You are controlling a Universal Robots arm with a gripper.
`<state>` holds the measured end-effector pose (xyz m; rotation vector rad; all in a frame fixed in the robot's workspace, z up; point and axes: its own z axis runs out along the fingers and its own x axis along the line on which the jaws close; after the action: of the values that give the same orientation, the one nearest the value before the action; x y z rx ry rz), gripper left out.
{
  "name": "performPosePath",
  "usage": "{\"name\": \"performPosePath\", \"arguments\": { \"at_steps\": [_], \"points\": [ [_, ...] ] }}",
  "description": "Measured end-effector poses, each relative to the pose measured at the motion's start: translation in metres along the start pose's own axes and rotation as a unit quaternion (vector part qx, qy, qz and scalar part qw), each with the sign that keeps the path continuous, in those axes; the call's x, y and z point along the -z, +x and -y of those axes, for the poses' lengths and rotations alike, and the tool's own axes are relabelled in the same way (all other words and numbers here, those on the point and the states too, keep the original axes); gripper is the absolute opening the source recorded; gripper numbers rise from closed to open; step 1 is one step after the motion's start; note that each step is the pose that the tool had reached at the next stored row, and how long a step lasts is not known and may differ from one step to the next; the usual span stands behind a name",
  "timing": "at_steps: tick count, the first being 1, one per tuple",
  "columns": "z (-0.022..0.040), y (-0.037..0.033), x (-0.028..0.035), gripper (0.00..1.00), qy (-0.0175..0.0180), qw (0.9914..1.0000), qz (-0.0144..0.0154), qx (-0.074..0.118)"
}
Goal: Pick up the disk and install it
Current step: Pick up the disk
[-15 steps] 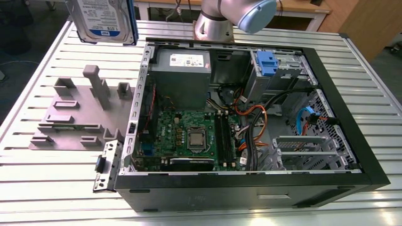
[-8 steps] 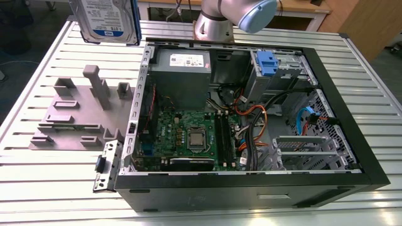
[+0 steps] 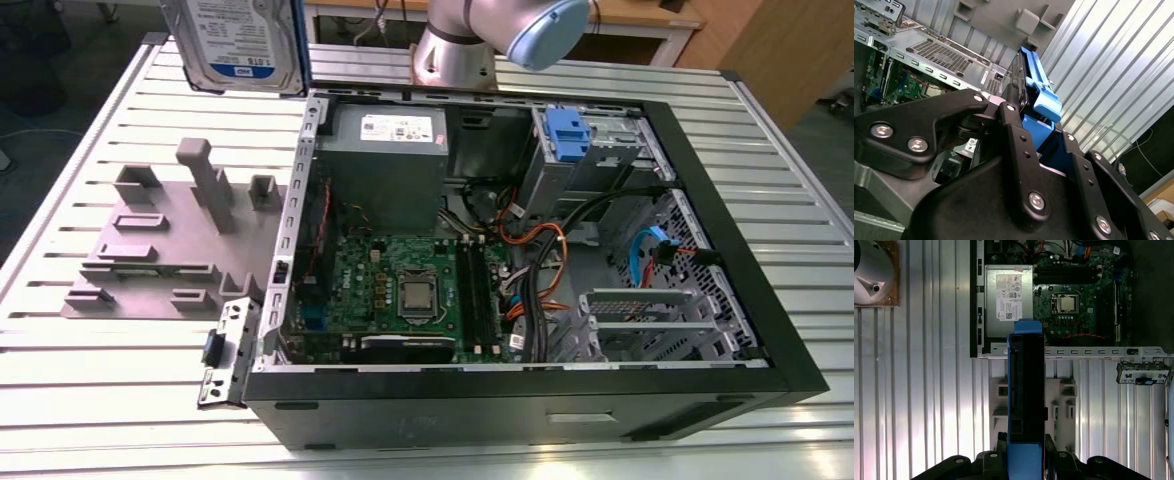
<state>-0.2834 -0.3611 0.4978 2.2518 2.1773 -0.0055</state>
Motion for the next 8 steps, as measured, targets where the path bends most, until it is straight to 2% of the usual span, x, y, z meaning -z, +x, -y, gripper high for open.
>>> {"name": "performPosePath", "arguments": {
  "at_steps": [8],
  "points": [
    [-0.0148,0.0005,0.0000,0.36,0.0000,1.00000,0.0000,0.000]
  ]
}}
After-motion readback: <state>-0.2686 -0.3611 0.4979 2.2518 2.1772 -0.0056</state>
